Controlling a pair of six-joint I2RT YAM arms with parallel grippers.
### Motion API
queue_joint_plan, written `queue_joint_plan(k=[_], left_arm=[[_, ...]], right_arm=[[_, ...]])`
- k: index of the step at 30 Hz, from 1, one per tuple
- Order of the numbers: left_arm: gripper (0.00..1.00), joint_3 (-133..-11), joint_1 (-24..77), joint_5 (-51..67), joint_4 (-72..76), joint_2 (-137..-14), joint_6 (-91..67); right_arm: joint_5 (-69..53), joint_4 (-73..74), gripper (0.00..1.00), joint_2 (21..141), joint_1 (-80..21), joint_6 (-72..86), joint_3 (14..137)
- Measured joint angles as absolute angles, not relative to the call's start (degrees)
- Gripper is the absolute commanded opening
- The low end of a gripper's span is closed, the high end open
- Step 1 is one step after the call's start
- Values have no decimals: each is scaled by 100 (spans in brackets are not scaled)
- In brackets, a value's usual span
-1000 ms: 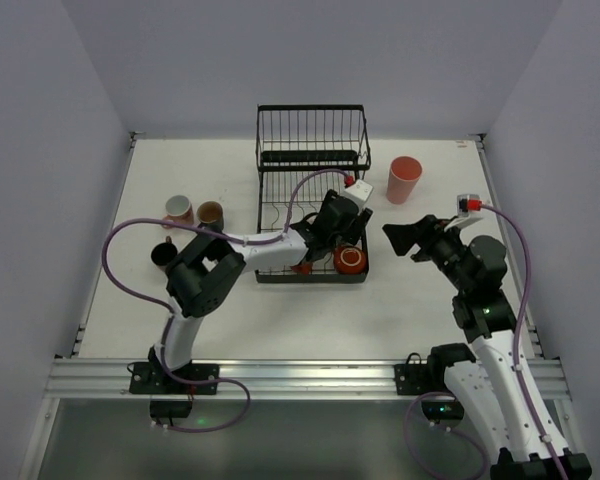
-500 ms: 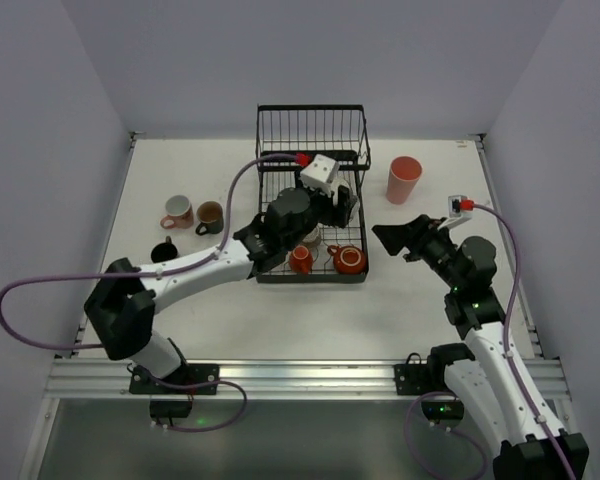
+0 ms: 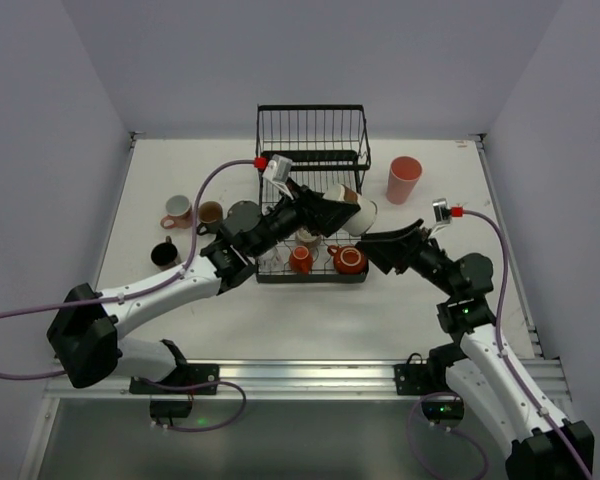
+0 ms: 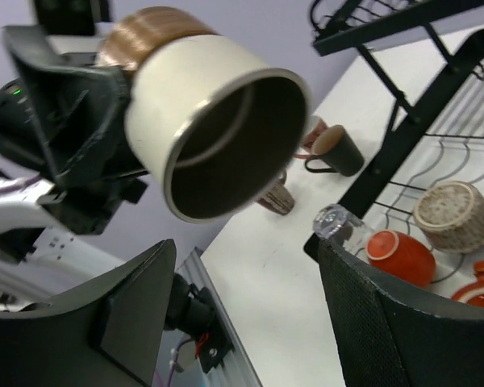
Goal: Unload the cups from the dish rack
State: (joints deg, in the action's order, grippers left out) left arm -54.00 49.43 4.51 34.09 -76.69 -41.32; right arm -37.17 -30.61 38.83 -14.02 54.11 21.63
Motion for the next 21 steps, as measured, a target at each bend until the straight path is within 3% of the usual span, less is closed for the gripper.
queue_joint_plan(k=[10,14,15,16,18,19,20,21], left_arm=[[26,-5137,4915,1313,4174,-7725,-5675],[27,-5061,4875,1378,4381,-7822,-5957],[30,-5050,4864,1389,4401,-7848,-6010],[40,-5033,4858,1369,4410,-7856,-6038],[52,-4993,4829,1326,4410,-7865,-6066],[64,-4989,4827,1315,4407,-7865,-6064],[72,-4989,4825,1293,4405,-7865,-6055],[80,-4984,4810,1302,4442,-7865,-6086]], right_arm=[[-3883,-3293,70,3677,-1638,5308,2532],[-3927,-3457,44,3942,-1697,5308,2705],[-3959,-3507,32,4005,-1728,5332,2746],[-4014,-3577,28,4077,-1741,5354,2779],[-4058,-3706,21,4169,-1785,5417,2836],[-4071,-3758,7,4215,-1796,5441,2860],[-4104,-3815,0,4252,-1802,5457,2882],[-4110,-3848,0,4281,-1809,5529,2899]])
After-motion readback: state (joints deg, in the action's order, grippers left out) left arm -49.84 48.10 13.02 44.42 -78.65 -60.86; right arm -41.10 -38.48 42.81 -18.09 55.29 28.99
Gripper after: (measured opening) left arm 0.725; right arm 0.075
